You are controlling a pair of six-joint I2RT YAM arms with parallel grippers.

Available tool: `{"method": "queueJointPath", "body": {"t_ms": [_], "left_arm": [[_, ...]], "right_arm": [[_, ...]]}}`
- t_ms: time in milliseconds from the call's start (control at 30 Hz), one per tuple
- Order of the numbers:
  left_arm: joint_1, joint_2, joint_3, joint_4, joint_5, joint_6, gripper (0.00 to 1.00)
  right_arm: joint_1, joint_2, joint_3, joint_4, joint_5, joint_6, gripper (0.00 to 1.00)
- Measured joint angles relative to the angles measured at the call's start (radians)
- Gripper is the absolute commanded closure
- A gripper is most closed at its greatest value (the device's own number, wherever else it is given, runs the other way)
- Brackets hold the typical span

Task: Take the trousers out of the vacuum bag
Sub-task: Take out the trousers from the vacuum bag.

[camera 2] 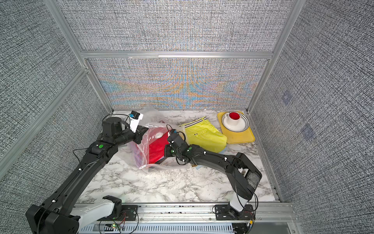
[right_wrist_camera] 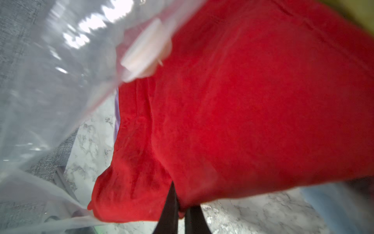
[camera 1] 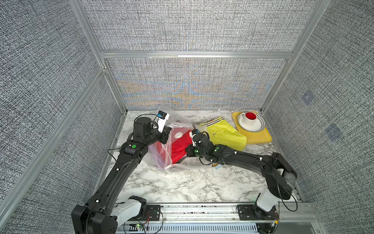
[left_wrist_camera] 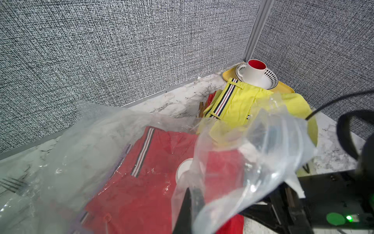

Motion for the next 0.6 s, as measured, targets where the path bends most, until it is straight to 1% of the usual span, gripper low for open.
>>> {"method": "queueJointPath", "body": {"t_ms": [200,400,567,600], "left_arm": [[0.000,0.010,-0.051,0.025,-0.016,0.010,1.00],[0.000,0.014,-0.052,0.039,-0.019,0.010,1.00],[0.000,0.005,-0.054,0.043,-0.025,0.010,1.00],[0.000,0.002,-0.055,0.043,-0.025,0.010,1.00]], "right_arm": [[0.005,-0.084,0.014,-0.092,0.023,-0.041,1.00],[0.027,-0.127,-0.089,-0.097,0.039,-0.025,1.00],[0.058,-0.118,-0.155,-0.064,0.056,0.035,1.00],[0.060,-0.115,-0.164,-0.054,0.062,0.050,0.90]]}}
